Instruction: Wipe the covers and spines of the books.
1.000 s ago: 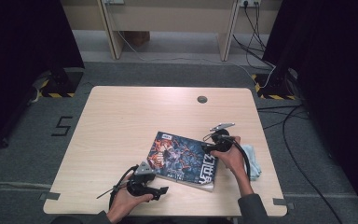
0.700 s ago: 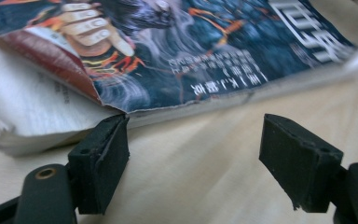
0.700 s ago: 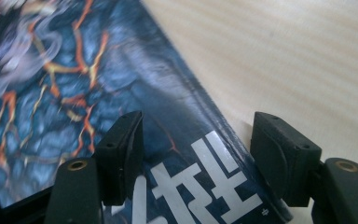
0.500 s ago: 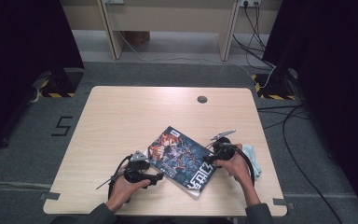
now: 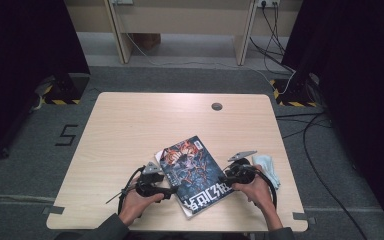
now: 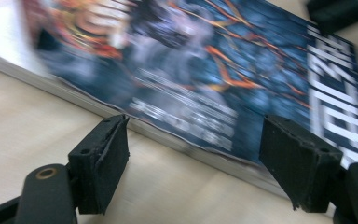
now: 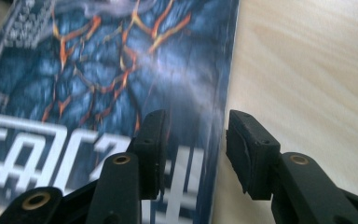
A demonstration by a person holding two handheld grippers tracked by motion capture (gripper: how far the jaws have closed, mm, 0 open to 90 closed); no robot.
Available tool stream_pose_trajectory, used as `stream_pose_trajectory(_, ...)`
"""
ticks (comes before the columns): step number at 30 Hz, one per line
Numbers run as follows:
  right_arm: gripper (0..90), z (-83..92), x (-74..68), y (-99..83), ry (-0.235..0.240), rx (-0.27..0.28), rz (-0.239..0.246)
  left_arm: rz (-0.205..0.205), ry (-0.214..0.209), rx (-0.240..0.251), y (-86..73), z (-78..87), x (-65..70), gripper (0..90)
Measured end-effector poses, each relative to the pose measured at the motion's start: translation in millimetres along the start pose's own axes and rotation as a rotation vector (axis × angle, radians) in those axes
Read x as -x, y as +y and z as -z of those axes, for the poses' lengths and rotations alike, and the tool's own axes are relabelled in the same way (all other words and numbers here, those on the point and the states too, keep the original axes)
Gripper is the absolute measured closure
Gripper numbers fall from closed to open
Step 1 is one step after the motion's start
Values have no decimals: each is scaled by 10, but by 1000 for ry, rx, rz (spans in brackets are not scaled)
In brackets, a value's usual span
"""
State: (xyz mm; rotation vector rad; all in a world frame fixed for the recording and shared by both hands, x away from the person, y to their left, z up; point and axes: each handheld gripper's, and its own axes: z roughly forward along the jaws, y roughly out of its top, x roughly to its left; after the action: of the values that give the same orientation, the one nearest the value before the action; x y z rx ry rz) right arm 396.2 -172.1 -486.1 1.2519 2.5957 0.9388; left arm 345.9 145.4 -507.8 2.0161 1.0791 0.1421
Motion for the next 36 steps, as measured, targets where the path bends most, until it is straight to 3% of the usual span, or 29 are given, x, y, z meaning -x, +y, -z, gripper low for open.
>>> stream_pose_trajectory(2,578,-53,12,46,-2,9,-21,-16,5,-3,0,-26,60,235)
stream_pose_trajectory(7,574,-136,19,97,5,6,-18,-22,13,-14,13,-69,100,200)
stream_pose_trajectory(13,585,-103,-9,55,13,-6,-33,-36,44,-7,50,-114,50,202)
stream_pose_trajectory(18,626,-17,-109,-66,65,-38,-24,-27,55,5,83,-127,-43,223)
stream_pose_trajectory(24,616,-67,-24,3,13,40,-97,-45,30,-32,-2,-51,49,244)
stream_pose_trajectory(32,598,-200,-38,77,17,58,-129,-67,36,-32,-28,-44,78,253)
stream_pose_trajectory(36,584,-195,-33,50,38,75,-193,-90,48,-34,-28,-56,101,248)
